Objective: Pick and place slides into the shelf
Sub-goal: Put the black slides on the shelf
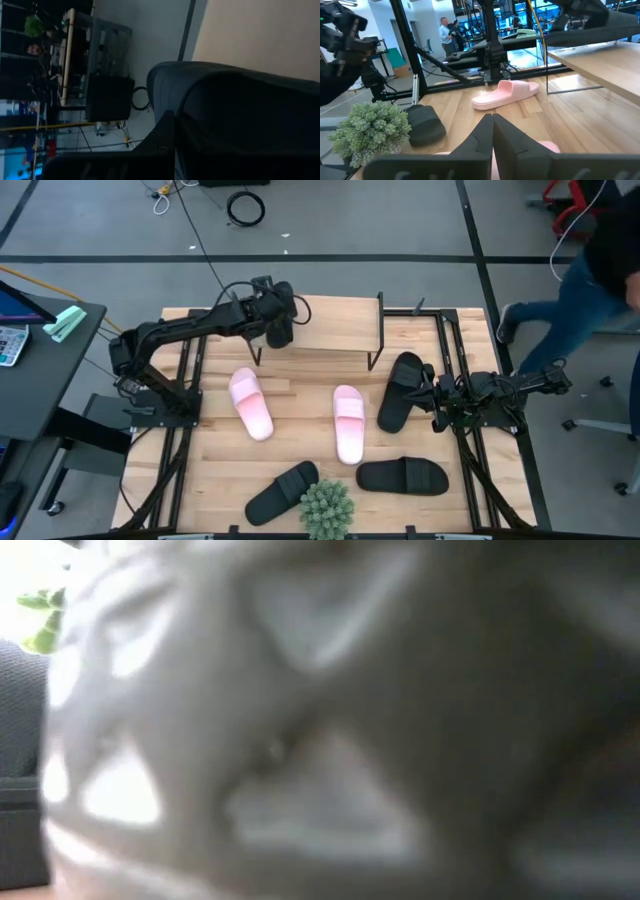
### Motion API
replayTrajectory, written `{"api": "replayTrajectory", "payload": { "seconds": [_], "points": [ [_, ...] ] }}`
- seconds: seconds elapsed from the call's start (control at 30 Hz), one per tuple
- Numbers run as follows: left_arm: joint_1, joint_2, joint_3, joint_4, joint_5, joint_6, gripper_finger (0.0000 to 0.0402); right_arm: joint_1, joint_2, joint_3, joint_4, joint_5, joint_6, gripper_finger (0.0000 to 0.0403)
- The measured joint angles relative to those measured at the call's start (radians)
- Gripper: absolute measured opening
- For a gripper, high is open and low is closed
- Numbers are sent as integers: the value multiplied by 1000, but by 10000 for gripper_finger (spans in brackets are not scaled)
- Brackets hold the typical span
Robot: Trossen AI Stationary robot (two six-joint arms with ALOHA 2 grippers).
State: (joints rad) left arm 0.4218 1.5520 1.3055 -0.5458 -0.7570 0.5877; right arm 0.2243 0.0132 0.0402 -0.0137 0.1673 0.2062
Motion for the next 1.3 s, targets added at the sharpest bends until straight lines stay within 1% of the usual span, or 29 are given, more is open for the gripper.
{"api": "replayTrajectory", "payload": {
  "seconds": [0.33,0.57,0.9,1.23,1.3],
  "points": [
    [60,-1,-6,-10,0,12,9,0,0,0,0,0,0,14],
    [63,-1,-6,-103,2,-4,9,0,0,0,0,0,0,14],
    [58,-1,-5,-126,-1,1,13,0,0,0,0,0,1,14],
    [51,-2,-5,-166,-2,0,91,0,0,0,0,0,1,14],
    [44,-2,-5,-178,-4,-19,103,0,0,0,0,0,1,14]
  ]
}}
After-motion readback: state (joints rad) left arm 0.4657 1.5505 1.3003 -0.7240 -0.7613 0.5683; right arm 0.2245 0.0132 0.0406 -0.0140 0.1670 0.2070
